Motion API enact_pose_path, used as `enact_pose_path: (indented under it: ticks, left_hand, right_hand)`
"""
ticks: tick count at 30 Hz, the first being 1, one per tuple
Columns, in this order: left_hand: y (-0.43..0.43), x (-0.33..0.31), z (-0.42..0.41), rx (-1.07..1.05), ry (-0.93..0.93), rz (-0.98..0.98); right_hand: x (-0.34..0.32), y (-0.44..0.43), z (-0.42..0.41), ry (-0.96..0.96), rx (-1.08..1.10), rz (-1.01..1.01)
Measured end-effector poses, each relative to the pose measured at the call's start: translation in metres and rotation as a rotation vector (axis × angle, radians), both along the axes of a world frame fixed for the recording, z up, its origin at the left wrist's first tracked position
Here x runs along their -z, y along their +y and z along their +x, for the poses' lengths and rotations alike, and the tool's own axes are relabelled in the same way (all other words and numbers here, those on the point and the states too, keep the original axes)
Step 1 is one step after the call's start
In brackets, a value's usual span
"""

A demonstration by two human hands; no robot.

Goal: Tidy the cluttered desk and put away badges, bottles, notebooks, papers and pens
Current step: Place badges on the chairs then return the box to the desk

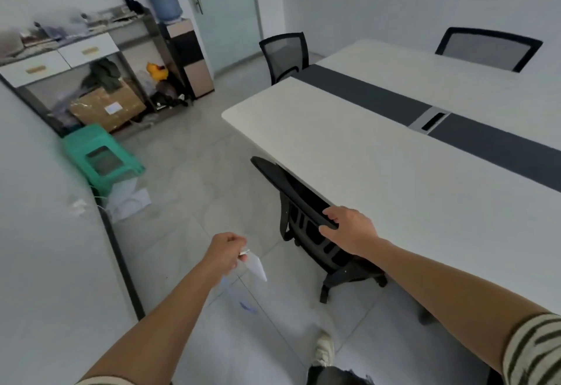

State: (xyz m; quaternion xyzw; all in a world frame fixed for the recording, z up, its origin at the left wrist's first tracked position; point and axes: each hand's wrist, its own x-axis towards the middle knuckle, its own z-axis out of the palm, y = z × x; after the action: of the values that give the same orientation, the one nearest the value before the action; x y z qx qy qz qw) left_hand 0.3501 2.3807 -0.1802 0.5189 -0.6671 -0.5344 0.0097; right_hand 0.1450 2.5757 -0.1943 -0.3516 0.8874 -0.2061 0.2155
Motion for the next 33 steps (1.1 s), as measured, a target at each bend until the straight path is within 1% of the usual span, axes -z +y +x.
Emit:
enact_pose_path:
  ticks: [5,8,11,13,15,20,24,28,33]
  left_hand:
    - [-0.071,-0.002,-0.064,0.032,-0.041,0.021]
    - [-0.115,0.001,-0.102,0.047,-0.041,0.013]
    - [-0.146,0.007,-0.136,0.11,-0.075,0.026]
    - [-0.163,0.014,-0.155,0.145,-0.085,0.017]
    - [-0.18,0.027,-0.175,0.188,-0.1,0.003]
    - [-0.209,0.051,-0.216,0.356,-0.165,-0.024]
    - [-0.228,0.063,-0.232,0.502,-0.211,0.008]
    - [-0.235,0.073,-0.233,0.62,-0.24,-0.069]
    - [-0.234,0.092,-0.203,0.724,-0.257,-0.221]
  right_hand:
    - [0.022,-0.065,-0.039,-0.15,-0.053,0.132]
    - [0.033,-0.093,-0.054,-0.241,-0.057,0.153]
    - [0.04,-0.11,-0.056,-0.27,-0.047,0.199]
    - [0.042,-0.114,-0.053,-0.258,-0.053,0.248]
    - [0.047,-0.119,-0.046,-0.252,-0.008,0.279]
    - [0.057,-0.129,-0.016,-0.119,0.205,0.329]
    - [0.052,-0.141,0.001,-0.063,0.348,0.39]
    - [0.047,-0.142,0.018,-0.078,0.429,0.391]
    - [0.053,-0.131,0.055,-0.067,0.437,0.386]
